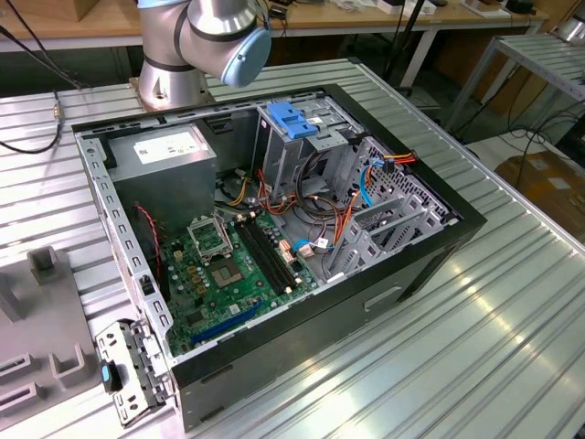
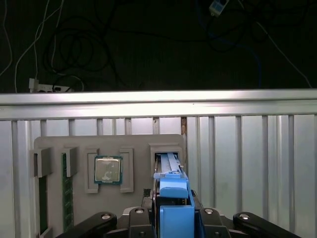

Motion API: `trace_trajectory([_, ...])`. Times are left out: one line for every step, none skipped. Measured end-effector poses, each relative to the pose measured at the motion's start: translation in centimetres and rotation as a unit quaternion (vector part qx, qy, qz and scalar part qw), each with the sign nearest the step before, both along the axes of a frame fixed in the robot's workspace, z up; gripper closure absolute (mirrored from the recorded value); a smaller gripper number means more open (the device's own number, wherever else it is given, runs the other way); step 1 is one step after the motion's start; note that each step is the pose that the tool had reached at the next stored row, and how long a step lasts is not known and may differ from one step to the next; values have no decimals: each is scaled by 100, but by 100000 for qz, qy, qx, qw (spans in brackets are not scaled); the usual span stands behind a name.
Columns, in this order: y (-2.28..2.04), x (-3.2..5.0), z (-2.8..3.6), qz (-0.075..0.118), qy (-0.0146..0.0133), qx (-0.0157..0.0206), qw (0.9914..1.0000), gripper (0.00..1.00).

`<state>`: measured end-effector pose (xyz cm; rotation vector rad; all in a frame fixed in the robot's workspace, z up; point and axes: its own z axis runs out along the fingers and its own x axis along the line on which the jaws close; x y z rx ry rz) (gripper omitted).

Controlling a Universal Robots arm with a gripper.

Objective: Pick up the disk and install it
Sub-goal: 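Pick up the disk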

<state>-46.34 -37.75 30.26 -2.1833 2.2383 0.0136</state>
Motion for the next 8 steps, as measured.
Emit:
trace_trajectory([0,0,15,0,0,3,100000,63])
trace_trajectory([0,0,26,0,1,1,100000,63])
trace_trajectory([0,0,39,0,0,0,100000,63])
trace_trajectory([0,0,65,1,3,1,100000,63])
trace_trajectory([0,0,87,1,3,1,100000,63])
trace_trajectory([0,0,104,1,2,6,100000,63])
trace_trajectory([0,0,125,0,2,6,100000,63])
trace_trajectory([0,0,149,1,-1,3,100000,63])
